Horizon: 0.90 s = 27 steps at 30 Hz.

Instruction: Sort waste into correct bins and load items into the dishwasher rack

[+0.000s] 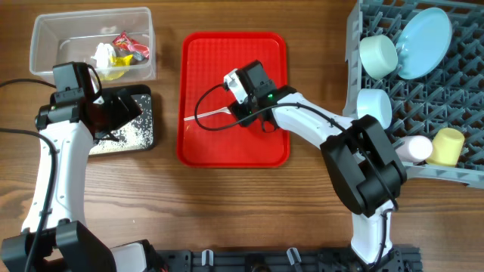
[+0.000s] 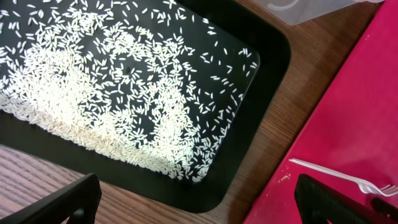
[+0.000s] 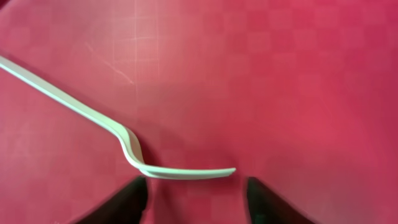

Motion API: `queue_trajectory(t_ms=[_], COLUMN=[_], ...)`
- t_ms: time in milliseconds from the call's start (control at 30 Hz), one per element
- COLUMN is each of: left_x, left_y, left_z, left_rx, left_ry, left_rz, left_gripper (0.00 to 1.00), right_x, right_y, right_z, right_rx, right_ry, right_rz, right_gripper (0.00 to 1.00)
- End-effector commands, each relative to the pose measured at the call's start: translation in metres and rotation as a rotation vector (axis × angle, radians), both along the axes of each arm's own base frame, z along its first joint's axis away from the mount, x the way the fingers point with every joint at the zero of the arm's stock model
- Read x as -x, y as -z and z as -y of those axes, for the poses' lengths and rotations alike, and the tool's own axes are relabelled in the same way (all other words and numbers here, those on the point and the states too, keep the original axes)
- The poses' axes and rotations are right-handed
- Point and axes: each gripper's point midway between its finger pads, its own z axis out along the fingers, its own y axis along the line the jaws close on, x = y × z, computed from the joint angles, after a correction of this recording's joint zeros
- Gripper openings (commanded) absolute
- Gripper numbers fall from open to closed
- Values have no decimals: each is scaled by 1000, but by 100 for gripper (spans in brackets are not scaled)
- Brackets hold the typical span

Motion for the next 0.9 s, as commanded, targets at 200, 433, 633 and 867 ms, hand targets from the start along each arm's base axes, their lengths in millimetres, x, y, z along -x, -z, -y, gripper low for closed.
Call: queue_trajectory(t_ms=[200,433,633,867], left_x=[-2,-4,-3,-2], left_y=[2,0,1,1], left_z=[2,1,1,2], left_rx=[16,14,14,15], left_ry=[0,0,0,0], left_rz=[1,13,9,3], left_gripper=[100,100,100,100], right_x=[-11,15,38,18], right_y=[-58,-29,17,24], right_z=[-30,-40,-51,-47], right_rx=[-249,-283,-206,-241], right_ry=[322,650,690,722], right_rz=[-212,-427,-511,-474], right_gripper=[80,92,100,80])
